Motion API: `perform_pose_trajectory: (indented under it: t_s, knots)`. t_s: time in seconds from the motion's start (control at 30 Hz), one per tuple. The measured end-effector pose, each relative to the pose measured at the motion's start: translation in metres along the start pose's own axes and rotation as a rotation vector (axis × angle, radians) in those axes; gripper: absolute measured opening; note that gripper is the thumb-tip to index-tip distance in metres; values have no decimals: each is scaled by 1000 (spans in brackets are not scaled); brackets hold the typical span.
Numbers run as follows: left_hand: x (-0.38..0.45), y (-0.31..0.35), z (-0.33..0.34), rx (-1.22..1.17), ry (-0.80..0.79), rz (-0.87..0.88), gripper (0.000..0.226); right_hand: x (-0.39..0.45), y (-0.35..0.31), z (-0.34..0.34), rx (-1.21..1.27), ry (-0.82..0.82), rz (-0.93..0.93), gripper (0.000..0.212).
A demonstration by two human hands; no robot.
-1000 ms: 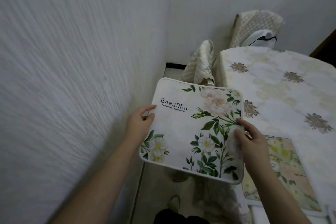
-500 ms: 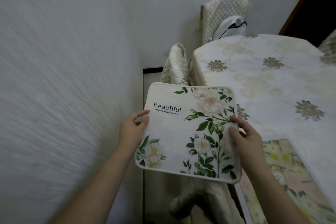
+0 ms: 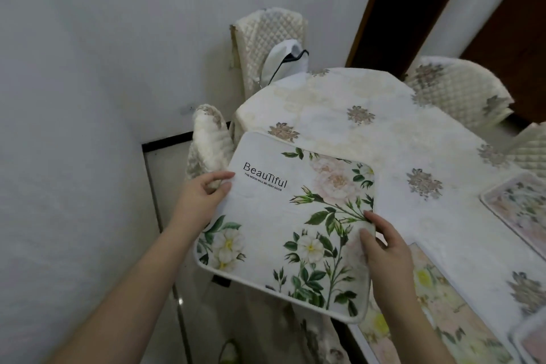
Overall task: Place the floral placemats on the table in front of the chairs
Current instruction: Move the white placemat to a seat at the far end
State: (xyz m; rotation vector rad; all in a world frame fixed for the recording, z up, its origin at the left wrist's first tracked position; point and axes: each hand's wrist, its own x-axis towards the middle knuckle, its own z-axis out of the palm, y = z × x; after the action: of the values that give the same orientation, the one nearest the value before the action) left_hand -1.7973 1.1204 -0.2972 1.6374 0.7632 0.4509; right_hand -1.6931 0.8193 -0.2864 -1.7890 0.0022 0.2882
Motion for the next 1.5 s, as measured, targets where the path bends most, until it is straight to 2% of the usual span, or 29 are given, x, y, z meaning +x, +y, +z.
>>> perform_pose_trajectory:
  t_s: [0.37, 0.57, 0.73, 1.0, 1.17, 1.33, 1.5]
  knots:
    - [121, 29, 60, 79, -263, 98, 16, 49, -9, 5, 123, 229, 100, 29]
    - [150, 28, 94, 181, -347, 87, 15, 73, 10, -5, 167, 246, 163, 34]
    - [176, 31, 114, 261, -442, 82, 23, 92, 25, -1, 150, 259, 189, 39]
    - [228, 23, 142, 245, -500, 77, 32, 116, 34, 7, 104, 241, 220, 44]
    - [272, 2, 172, 283, -651, 104, 30, 131, 51, 28, 114, 386, 257, 47]
    - [331, -17, 185, 316, -802, 124, 27, 151, 63, 85, 151, 597, 328, 45]
    - [367, -26, 190, 318, -851, 136, 29, 179, 61, 130, 155, 754, 369, 44]
